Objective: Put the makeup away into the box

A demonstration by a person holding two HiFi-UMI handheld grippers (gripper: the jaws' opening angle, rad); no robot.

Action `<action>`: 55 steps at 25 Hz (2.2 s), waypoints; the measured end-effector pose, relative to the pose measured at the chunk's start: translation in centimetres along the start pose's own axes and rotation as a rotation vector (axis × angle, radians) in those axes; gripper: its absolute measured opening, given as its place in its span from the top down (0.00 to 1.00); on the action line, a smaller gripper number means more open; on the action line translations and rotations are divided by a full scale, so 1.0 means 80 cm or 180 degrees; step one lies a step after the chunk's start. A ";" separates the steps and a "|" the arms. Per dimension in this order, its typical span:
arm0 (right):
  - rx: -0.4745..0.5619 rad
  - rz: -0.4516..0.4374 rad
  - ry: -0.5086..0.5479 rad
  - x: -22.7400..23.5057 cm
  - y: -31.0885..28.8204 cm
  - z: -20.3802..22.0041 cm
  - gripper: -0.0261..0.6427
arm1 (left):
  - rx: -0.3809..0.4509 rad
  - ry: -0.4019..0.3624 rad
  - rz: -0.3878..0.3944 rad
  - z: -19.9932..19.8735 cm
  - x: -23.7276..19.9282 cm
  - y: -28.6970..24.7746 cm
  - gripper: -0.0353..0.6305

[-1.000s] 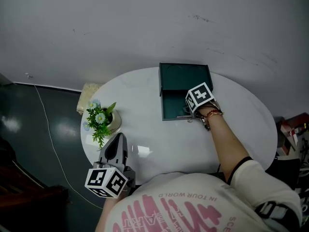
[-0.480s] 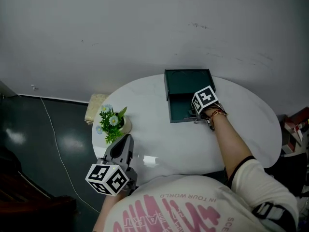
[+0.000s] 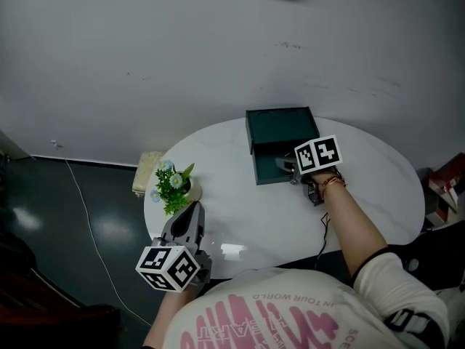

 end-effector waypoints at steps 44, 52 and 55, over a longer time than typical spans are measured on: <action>0.1449 -0.1410 0.0383 -0.007 0.259 0.070 0.96 | 0.0735 -0.0472 -0.0583 0.085 0.296 0.015 0.94; 0.1308 -0.1419 0.0401 0.007 0.260 0.103 0.97 | 0.0610 -0.0428 -0.0741 0.115 0.307 0.031 0.94; 0.1351 -0.1430 0.0408 0.009 0.261 0.100 0.96 | 0.0599 -0.0461 -0.0756 0.113 0.308 0.032 0.94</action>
Point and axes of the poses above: the fingertips, and each gripper's own axes: y backward along the fingers, x to its right, z out of its underside, the point moved 7 cm from there along y, backward along the fingers, and after that the axes turned 12 degrees about x, right-handed, at the moved point
